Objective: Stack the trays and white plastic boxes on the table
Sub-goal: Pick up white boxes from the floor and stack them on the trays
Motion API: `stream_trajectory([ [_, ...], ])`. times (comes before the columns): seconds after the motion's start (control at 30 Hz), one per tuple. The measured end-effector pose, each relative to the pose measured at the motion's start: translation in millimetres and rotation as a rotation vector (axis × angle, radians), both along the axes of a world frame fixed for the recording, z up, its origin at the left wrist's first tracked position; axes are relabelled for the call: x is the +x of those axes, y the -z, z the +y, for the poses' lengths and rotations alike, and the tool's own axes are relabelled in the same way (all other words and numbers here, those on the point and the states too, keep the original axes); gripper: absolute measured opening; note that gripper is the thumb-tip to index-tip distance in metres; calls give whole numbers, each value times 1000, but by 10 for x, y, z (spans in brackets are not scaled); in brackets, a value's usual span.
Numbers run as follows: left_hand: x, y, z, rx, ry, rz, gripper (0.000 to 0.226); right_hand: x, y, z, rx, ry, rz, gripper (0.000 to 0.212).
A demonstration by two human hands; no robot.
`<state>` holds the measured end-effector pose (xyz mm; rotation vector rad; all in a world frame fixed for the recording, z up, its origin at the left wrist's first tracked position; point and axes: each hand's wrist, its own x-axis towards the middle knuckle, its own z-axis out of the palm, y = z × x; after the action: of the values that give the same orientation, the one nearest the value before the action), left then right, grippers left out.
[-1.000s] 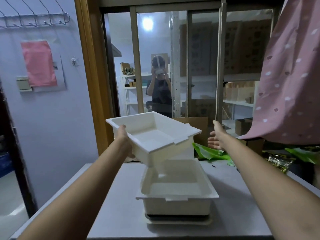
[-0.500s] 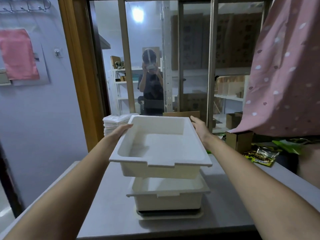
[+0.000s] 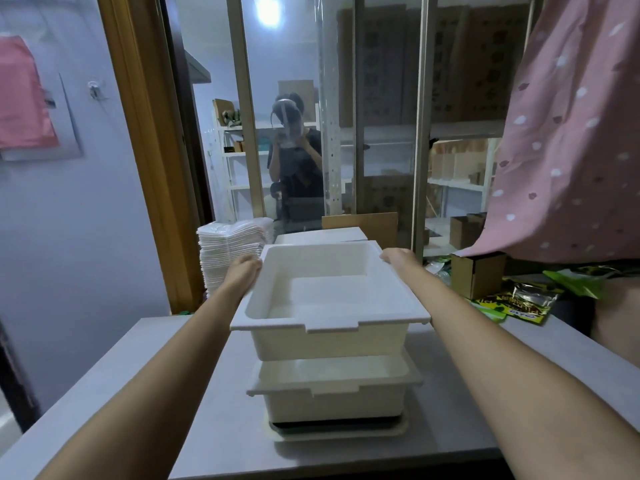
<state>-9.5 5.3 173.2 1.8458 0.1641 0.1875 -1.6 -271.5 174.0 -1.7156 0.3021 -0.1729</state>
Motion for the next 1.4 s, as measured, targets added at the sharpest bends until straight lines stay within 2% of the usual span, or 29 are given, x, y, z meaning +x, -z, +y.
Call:
stream_trajectory([
  [0.07, 35, 148, -25, -28, -14, -1, 42, 65, 79, -12, -48, 35, 3, 5],
  [0.17, 35, 351, -73, -36, -11, 6, 39, 205, 282, -40, -105, 37, 23, 33],
  [0.23, 70, 465, -81, -40, -11, 12, 38, 275, 412, -61, -123, 46, 32, 38],
  [0.57, 195, 727, -62, -21, -22, 29, 32, 455, 829, -83, -172, 27, 111, 41],
  [0.63, 217, 769, -54, -33, -20, 27, 25, 460, 888, -97, -182, 13, 111, 38],
  [0.73, 240, 832, -58, -24, 8, 26, 29, 472, 968, -107, -205, 20, 114, 34],
  [0.83, 247, 928, -44, -16, 33, 41, 19, 454, 1078, -110, -209, 23, 104, 31],
  [0.93, 253, 1027, -11, 2, 65, 47, 20, 441, 1201, -135, -205, 12, 83, 27],
  [1.03, 257, 1112, 13, -9, 60, 54, 28, 416, 1276, -129, -222, 15, 70, 12],
  [1.1, 268, 1153, 11, -33, 51, 51, 27, 448, 1340, -151, -220, 25, 64, 33],
  [1.17, 283, 1178, 1, -56, 51, 53, 27, 430, 1359, -151, -242, 34, 54, 42],
  [1.3, 316, 1219, -28, -75, 48, 51, 38, 416, 1368, -157, -267, 24, 32, 43],
  [1.4, 306, 1246, -48, -81, 38, 30, 32, 391, 1390, -155, -278, 19, 14, 40],
])
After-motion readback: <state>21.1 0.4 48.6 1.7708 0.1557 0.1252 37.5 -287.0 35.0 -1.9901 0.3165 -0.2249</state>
